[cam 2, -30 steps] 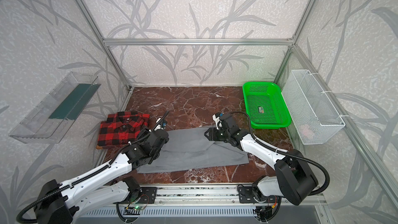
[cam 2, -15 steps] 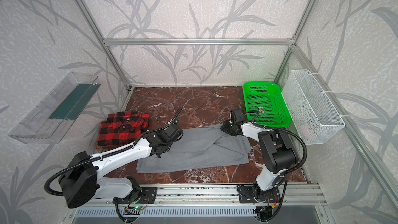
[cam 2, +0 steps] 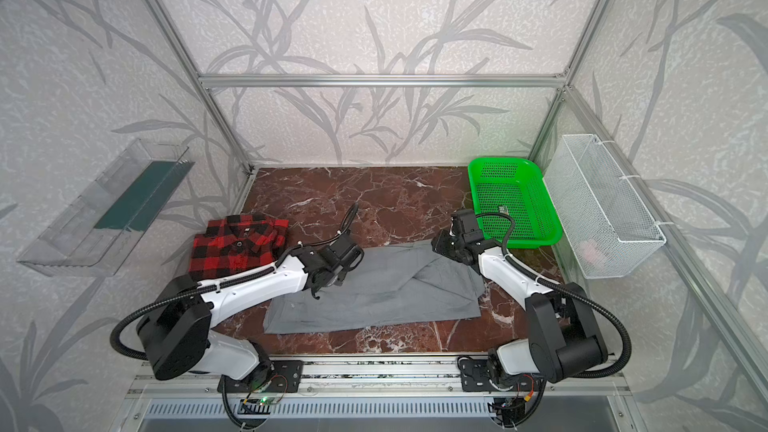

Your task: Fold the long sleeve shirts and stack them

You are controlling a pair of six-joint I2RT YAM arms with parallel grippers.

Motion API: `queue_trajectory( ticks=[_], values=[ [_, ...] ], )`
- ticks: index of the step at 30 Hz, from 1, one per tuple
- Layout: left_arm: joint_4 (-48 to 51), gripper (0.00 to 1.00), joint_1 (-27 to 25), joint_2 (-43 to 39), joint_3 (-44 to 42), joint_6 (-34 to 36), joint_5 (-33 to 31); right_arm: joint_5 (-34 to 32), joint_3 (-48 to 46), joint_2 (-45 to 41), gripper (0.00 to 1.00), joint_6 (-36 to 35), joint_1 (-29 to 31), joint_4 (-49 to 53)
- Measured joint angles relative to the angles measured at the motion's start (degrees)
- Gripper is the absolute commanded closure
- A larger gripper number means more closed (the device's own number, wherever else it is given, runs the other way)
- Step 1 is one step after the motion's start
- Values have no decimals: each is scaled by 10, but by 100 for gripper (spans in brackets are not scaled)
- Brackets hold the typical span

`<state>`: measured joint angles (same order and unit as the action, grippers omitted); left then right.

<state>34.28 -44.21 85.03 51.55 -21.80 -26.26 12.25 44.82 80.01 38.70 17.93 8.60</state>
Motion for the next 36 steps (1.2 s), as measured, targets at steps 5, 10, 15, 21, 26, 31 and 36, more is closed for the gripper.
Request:
queue_trajectory(
  ticks=[5, 10, 15, 21, 26, 31, 36],
  values=[
    [1, 50, 0, 44, 3, -28, 43, -1, 4, -8, 60, 14, 92, 22],
    [0, 50, 0, 78, 3, -49, 71, -9, -15, -7, 60, 56, 169, 20],
    [2, 50, 0, 99, 4, -66, 78, -30, -16, 52, 61, 72, 162, 21],
    [5, 50, 0, 104, 7, -83, 78, -9, -21, 109, 63, 79, 100, -2],
    [9, 50, 0, 107, 10, -93, 79, -26, -23, 105, 61, 78, 76, -2],
    [17, 50, 0, 111, 17, -107, 89, -39, -9, 112, 61, 64, 72, 17],
    [11, 57, 5, 108, 17, -135, 135, -45, 59, 170, 62, 42, 64, 34]
  ],
)
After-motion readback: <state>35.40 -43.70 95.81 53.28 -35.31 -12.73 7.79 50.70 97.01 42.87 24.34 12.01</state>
